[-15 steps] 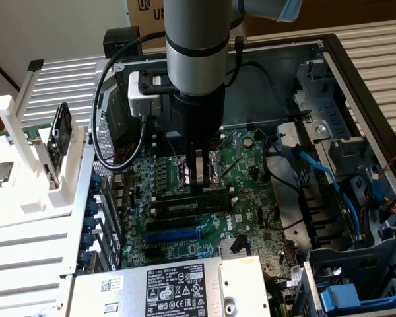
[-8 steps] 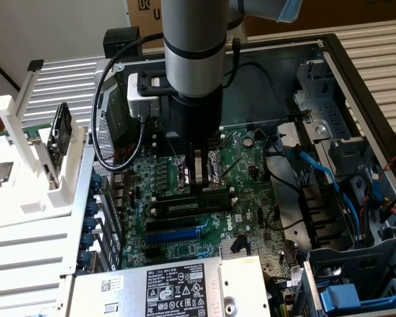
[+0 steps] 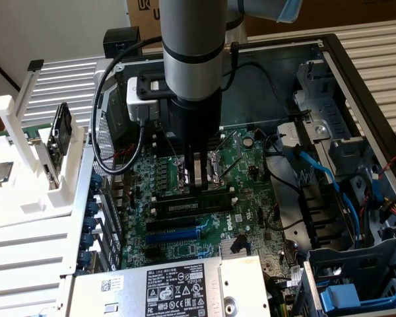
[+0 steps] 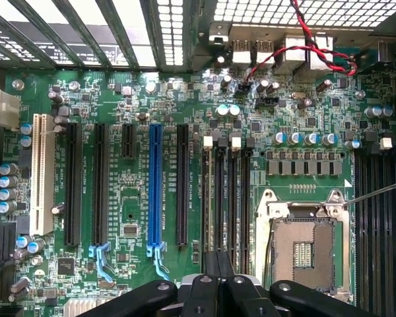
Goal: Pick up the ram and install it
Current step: 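Press down the ram until it locks into place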
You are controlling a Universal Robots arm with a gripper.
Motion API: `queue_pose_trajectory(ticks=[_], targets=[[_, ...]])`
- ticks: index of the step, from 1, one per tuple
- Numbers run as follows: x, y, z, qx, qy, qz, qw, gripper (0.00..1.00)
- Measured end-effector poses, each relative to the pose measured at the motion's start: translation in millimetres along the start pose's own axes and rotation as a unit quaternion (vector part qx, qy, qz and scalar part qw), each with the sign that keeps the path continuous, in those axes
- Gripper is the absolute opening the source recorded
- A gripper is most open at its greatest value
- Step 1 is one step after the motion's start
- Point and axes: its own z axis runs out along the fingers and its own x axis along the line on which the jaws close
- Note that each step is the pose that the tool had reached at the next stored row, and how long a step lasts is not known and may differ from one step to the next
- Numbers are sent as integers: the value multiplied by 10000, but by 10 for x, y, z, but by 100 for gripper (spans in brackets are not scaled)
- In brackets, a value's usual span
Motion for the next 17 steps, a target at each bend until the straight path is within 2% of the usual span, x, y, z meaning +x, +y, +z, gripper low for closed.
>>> queue_pose_trajectory(ticks=[17], targets=[[7,-2,50,7,12,0,10000,10]])
